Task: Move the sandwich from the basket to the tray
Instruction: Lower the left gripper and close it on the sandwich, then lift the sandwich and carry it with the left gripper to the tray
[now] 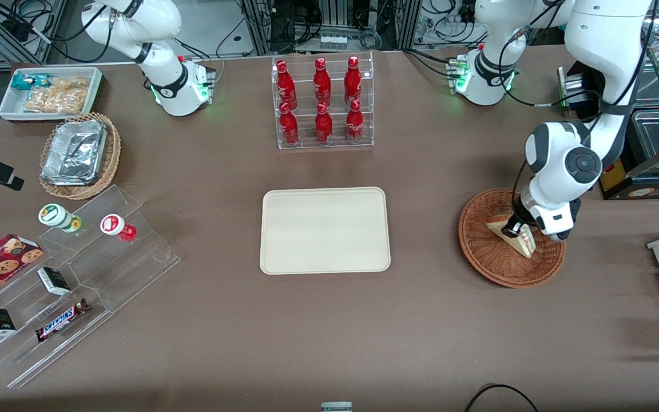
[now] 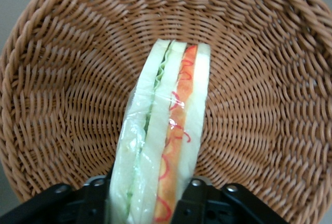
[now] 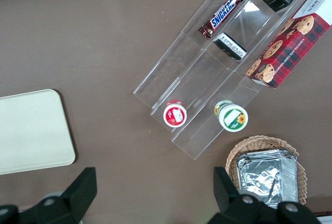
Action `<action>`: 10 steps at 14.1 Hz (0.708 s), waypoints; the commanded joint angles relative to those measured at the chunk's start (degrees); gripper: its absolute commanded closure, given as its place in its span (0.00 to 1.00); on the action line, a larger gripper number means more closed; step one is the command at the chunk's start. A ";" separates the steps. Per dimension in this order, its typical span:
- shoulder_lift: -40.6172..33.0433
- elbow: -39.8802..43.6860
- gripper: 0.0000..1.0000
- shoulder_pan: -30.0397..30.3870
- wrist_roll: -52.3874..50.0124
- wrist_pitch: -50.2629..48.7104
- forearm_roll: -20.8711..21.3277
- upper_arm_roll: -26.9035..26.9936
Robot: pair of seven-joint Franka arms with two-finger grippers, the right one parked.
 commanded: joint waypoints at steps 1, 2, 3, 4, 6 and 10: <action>-4.39 0.84 1.00 -1.75 5.41 -7.39 -0.77 0.30; -5.53 1.11 1.00 -2.10 7.96 -9.94 -0.68 0.21; -6.24 1.98 1.00 -3.50 10.60 -11.97 -0.68 0.21; -6.25 3.56 1.00 -5.16 14.28 -14.69 -0.68 0.21; -4.41 11.00 1.00 -9.11 20.97 -24.50 -0.42 0.21; 2.96 26.75 0.97 -14.57 26.69 -38.26 2.57 0.12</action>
